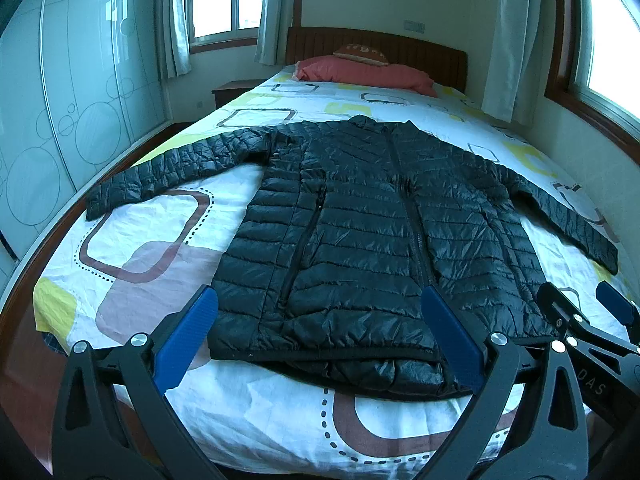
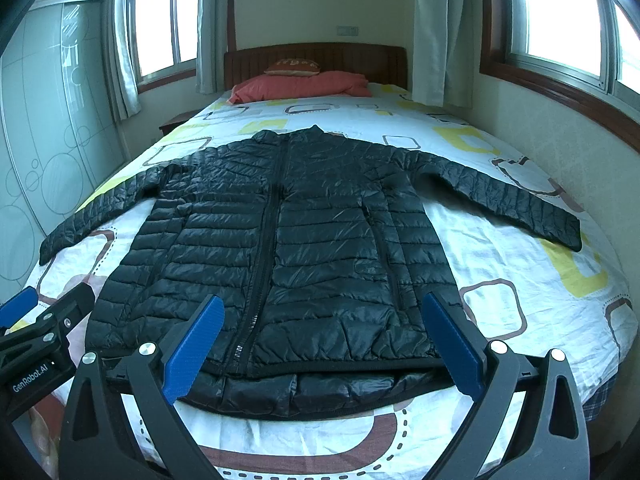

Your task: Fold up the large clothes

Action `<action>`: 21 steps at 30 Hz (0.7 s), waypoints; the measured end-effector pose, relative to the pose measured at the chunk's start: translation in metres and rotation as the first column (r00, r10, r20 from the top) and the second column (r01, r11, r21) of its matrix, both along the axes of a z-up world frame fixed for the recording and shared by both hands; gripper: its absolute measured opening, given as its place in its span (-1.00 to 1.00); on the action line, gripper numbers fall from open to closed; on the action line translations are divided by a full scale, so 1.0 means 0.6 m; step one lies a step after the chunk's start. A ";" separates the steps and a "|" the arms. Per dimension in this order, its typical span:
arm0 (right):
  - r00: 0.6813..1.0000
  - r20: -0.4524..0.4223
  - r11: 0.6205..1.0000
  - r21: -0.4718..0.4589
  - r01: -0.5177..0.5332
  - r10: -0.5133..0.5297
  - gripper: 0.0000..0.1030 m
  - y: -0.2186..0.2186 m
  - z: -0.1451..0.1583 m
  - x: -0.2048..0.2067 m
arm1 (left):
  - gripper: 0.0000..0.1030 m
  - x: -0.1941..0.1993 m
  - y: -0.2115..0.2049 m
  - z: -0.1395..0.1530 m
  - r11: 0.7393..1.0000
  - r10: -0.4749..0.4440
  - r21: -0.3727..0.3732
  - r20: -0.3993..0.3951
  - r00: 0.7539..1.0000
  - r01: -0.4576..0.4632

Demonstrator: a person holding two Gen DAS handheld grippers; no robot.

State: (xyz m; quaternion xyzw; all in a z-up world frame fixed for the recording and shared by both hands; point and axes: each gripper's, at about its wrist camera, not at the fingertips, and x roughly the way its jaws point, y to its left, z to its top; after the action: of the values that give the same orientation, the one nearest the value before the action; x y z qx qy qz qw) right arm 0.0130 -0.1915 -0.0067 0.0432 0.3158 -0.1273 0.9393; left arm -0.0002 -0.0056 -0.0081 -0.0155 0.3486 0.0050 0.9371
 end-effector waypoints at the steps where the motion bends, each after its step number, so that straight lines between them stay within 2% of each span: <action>1: 1.000 0.000 1.000 -0.001 0.000 0.000 0.90 0.001 -0.008 -0.003 | 0.96 -0.001 0.000 -0.001 1.000 0.000 0.000 0.000 1.000 0.000; 21: 1.000 -0.004 1.000 -0.001 -0.001 0.001 0.90 0.006 -0.012 0.000 | 0.96 -0.006 0.005 -0.012 1.000 0.001 -0.003 -0.009 1.000 -0.001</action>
State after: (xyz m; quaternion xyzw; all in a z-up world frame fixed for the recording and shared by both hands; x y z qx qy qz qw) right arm 0.0131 -0.1878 -0.0140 0.0421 0.3175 -0.1270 0.9388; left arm -0.0038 -0.0024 -0.0155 -0.0172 0.3528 0.0050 0.9355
